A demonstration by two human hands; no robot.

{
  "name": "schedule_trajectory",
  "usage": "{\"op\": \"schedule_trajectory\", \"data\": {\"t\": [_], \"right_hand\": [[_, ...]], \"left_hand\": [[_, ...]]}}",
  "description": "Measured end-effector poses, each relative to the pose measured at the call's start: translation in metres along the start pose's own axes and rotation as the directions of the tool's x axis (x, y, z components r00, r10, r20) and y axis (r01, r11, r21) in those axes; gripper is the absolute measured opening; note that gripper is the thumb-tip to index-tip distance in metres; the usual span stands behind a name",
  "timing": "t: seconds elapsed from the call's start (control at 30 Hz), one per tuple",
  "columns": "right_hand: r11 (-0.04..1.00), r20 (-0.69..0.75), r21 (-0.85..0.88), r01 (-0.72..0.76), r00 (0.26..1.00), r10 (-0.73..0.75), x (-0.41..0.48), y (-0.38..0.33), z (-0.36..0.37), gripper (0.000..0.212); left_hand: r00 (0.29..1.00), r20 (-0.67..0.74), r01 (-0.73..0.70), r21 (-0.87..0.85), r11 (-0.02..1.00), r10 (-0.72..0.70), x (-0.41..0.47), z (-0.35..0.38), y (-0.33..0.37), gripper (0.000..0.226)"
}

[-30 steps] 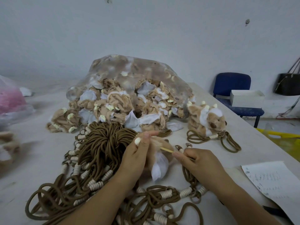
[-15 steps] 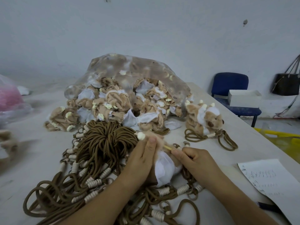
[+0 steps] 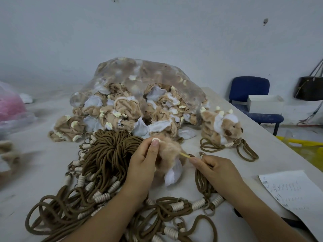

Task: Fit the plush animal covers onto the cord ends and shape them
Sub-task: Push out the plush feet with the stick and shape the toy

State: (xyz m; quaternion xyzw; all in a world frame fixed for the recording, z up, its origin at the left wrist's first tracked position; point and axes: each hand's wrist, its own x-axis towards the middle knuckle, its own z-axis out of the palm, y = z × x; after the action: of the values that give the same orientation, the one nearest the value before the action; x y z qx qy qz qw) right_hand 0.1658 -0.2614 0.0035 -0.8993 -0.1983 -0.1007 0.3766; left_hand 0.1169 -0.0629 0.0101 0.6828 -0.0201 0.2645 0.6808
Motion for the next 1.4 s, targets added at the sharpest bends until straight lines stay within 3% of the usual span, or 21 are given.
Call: {"op": "schedule_trajectory", "data": {"t": [0.23, 0.4, 0.57, 0.97, 1.23, 1.4], "right_hand": [[0.993, 0.013, 0.116, 0.008, 1.000, -0.009, -0.001, -0.003, 0.007, 0.051], [0.987, -0.003, 0.154, 0.049, 0.999, -0.049, 0.001, -0.013, 0.007, 0.037], [0.998, -0.034, 0.016, 0.063, 0.997, -0.062, 0.000, 0.000, 0.000, 0.060], [0.989, -0.064, -0.142, 0.053, 0.996, -0.062, 0.002, 0.008, -0.009, 0.071], [0.968, -0.051, -0.205, 0.147, 0.986, -0.161, 0.002, 0.001, -0.019, 0.066], [0.992, -0.039, 0.006, 0.125, 0.991, -0.125, -0.001, -0.006, -0.002, 0.068]], "left_hand": [[0.980, 0.126, 0.186, -0.350, 0.918, -0.151, -0.005, 0.011, 0.004, 0.026], [0.976, 0.158, 0.179, -0.178, 0.968, -0.151, -0.007, 0.015, -0.003, 0.023], [0.974, 0.140, 0.208, -0.217, 0.954, -0.180, -0.006, 0.012, 0.001, 0.016], [0.998, 0.015, 0.054, 0.020, 0.998, -0.054, -0.003, -0.001, 0.005, 0.021], [0.984, 0.163, 0.068, 0.017, 0.998, -0.070, -0.007, -0.001, 0.008, 0.034], [0.961, 0.273, 0.051, 0.003, 0.999, -0.050, -0.011, 0.004, 0.012, 0.031]]}}
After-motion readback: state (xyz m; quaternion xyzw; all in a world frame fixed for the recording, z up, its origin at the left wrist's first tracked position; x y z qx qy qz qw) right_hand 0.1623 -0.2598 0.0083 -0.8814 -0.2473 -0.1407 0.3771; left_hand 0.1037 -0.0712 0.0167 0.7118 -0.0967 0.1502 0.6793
